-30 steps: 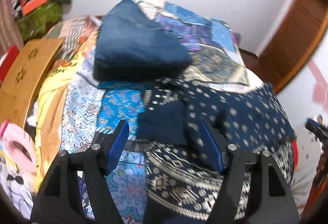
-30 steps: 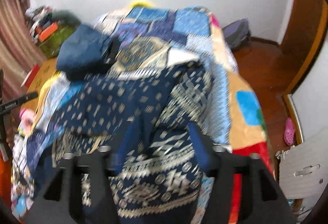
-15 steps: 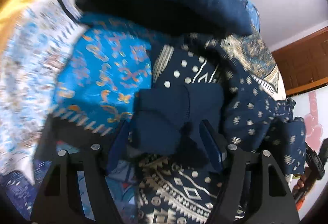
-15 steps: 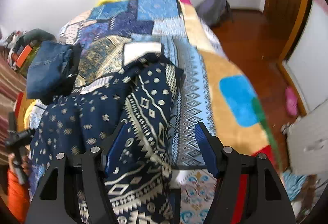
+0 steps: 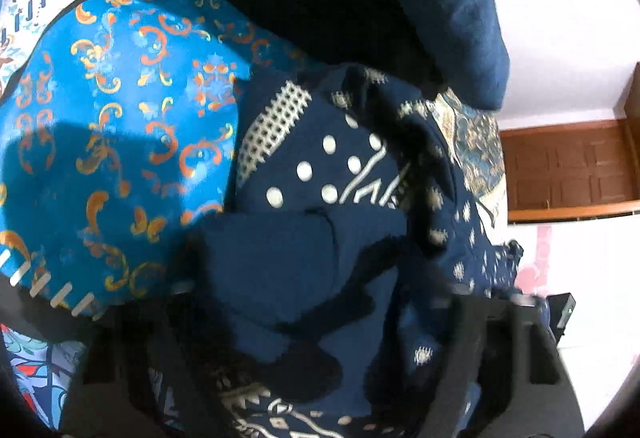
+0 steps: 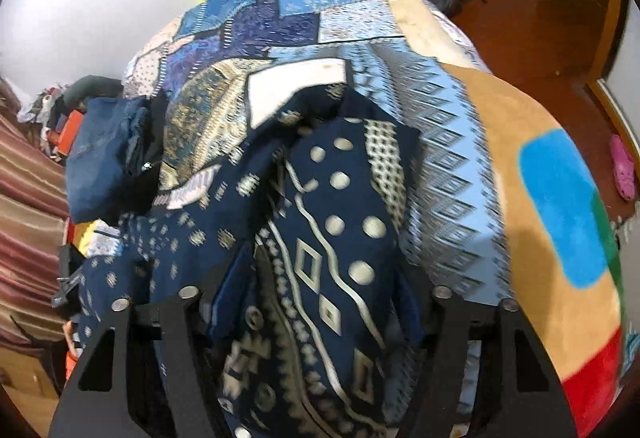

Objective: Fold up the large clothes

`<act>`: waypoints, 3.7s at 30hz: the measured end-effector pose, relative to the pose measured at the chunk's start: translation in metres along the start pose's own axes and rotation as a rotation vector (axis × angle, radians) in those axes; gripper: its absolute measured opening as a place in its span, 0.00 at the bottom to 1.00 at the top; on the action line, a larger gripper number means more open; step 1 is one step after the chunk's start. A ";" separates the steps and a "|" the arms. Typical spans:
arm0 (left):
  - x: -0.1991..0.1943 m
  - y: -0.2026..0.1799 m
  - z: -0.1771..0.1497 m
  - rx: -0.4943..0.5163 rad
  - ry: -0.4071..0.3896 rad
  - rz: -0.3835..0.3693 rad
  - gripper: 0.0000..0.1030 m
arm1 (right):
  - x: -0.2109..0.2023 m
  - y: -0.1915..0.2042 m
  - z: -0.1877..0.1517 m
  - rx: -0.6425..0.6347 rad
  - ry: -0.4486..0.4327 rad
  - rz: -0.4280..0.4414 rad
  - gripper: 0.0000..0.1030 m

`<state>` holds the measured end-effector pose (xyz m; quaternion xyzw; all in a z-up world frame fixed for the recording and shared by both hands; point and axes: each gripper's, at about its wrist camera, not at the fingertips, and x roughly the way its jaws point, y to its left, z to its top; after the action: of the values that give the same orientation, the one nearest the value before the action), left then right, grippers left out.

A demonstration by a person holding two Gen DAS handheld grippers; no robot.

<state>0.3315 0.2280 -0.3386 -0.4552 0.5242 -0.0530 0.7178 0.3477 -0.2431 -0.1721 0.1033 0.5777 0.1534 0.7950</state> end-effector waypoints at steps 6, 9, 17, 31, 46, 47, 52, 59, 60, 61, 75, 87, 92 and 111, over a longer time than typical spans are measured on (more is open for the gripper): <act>-0.016 -0.036 -0.007 0.119 -0.055 0.124 0.18 | -0.011 0.008 0.004 -0.019 -0.018 0.014 0.12; -0.037 -0.077 -0.020 0.262 -0.114 0.173 0.16 | -0.032 0.022 0.008 -0.051 -0.064 0.047 0.12; -0.125 -0.171 -0.045 0.414 -0.280 0.074 0.14 | -0.083 0.089 0.017 -0.249 -0.250 -0.009 0.11; -0.131 -0.195 0.040 0.463 -0.433 0.196 0.14 | -0.058 0.100 0.100 -0.279 -0.348 -0.090 0.11; -0.031 -0.149 0.098 0.540 -0.366 0.478 0.27 | 0.067 0.053 0.116 -0.266 -0.156 -0.332 0.16; -0.033 -0.151 0.094 0.550 -0.371 0.496 0.32 | 0.062 0.055 0.113 -0.267 -0.149 -0.351 0.17; -0.048 -0.155 0.078 0.552 -0.385 0.550 0.43 | 0.039 0.063 0.098 -0.297 -0.128 -0.379 0.17; -0.092 -0.162 0.044 0.567 -0.395 0.558 0.44 | -0.023 0.072 0.058 -0.364 -0.157 -0.402 0.17; -0.101 -0.165 0.035 0.584 -0.401 0.564 0.44 | -0.030 0.074 0.053 -0.366 -0.163 -0.400 0.17; -0.108 -0.167 0.028 0.595 -0.404 0.565 0.46 | -0.038 0.074 0.048 -0.364 -0.171 -0.396 0.19; -0.179 -0.144 -0.070 0.598 -0.375 0.518 0.96 | -0.117 0.088 -0.027 -0.389 -0.282 -0.341 0.62; -0.095 -0.042 -0.091 0.401 -0.042 0.475 0.96 | -0.074 0.058 -0.070 -0.319 -0.110 -0.337 0.65; -0.057 -0.003 -0.092 0.257 0.074 0.392 0.95 | -0.050 0.033 -0.083 -0.192 0.007 -0.214 0.65; -0.056 -0.063 -0.137 0.410 0.090 0.212 0.37 | -0.050 0.045 -0.100 -0.171 -0.034 -0.012 0.13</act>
<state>0.2220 0.1402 -0.2597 -0.2396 0.5790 -0.1028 0.7725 0.2330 -0.2206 -0.1430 0.0339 0.5494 0.1955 0.8116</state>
